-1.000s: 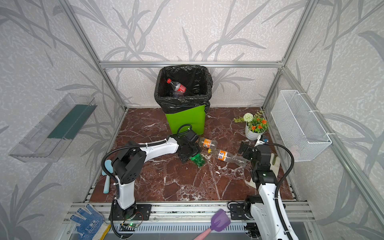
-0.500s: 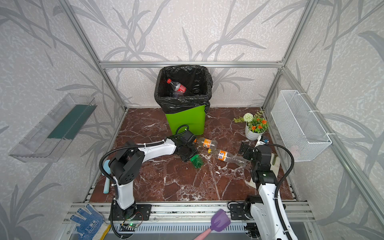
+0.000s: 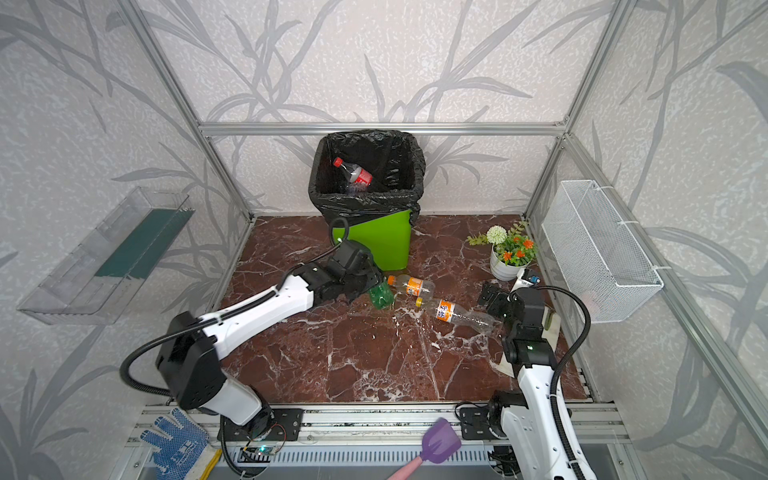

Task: Throw the plastic bottles in the bin
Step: 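Lift the green bottle over the bin and open the left gripper, then withdraw the left gripper while the right gripper reaches to the orange-label bottles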

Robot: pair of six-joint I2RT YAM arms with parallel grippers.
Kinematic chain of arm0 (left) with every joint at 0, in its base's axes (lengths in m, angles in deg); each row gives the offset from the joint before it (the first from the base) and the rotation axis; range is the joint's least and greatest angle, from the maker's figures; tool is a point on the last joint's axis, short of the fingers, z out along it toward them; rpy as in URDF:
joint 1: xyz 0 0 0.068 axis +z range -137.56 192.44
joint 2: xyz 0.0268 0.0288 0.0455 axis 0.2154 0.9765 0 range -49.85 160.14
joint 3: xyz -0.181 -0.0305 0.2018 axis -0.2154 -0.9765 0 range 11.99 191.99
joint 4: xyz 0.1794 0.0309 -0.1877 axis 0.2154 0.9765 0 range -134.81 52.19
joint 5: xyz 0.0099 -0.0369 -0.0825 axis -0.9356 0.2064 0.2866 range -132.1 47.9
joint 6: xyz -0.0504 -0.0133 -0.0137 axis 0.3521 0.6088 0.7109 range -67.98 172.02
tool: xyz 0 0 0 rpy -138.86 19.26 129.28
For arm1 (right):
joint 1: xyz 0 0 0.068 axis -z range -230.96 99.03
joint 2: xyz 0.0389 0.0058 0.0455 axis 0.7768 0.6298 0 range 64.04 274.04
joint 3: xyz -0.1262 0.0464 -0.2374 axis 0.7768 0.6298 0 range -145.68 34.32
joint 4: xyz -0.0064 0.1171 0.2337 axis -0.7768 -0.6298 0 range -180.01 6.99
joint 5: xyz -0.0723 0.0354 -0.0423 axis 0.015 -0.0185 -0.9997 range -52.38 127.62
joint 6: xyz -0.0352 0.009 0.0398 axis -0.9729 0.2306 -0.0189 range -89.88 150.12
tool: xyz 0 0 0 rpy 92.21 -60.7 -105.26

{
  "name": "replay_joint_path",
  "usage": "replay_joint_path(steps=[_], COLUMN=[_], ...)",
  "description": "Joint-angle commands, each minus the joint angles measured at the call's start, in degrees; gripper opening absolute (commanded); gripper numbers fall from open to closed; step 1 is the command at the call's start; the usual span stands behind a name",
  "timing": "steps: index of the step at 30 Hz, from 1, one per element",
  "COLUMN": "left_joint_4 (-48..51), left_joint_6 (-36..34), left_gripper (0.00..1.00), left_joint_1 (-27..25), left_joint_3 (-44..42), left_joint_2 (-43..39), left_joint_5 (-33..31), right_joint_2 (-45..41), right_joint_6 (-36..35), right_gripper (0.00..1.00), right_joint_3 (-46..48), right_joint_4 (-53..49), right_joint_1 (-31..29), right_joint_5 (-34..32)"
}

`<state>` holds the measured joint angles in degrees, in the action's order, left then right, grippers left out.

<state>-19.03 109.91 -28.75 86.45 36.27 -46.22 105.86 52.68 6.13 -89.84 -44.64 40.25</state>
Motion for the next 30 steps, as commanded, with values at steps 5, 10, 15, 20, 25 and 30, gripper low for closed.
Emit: replay_joint_path(steps=[5, 10, 15, 20, 25, 30], left_joint_4=[-9.8, -22.7, -19.9, 4.7, 21.1, 7.5], left_joint_6=[-29.3, -44.8, -45.9, -41.1, -42.0, -46.6], left_gripper=[0.54, 0.55, 0.59, 0.74, 0.99, 0.99], left_joint_1=[0.1, 0.2, 6.5, 11.6, 11.2, 9.4], left_joint_3=[3.9, 8.1, 23.2, 58.7, 95.6, 76.1], left_joint_2=[-22.2, -24.2, -9.7, 20.0, 37.8, 25.3], left_joint_5=[-26.1, -27.6, -15.9, -2.8, -3.6, -6.7], right_joint_2=[0.2, -0.2, 0.4, 4.2, 1.1, -0.7], right_joint_6=[0.0, 3.3, 5.3, 6.3, 4.4, 7.7], right_gripper=[0.99, 0.99, 0.99, 0.95, 0.98, 0.99], right_joint_3=[-4.9, -4.9, -4.8, -6.3, -8.4, -8.9], right_joint_4=[0.3, 1.5, 3.4, 3.6, -4.6, -10.7], right_joint_1=[0.4, 0.3, 0.3, 0.0, 0.0, 0.1], right_joint_5=[-1.0, -0.3, 4.4, 14.3, 11.6, 8.5])
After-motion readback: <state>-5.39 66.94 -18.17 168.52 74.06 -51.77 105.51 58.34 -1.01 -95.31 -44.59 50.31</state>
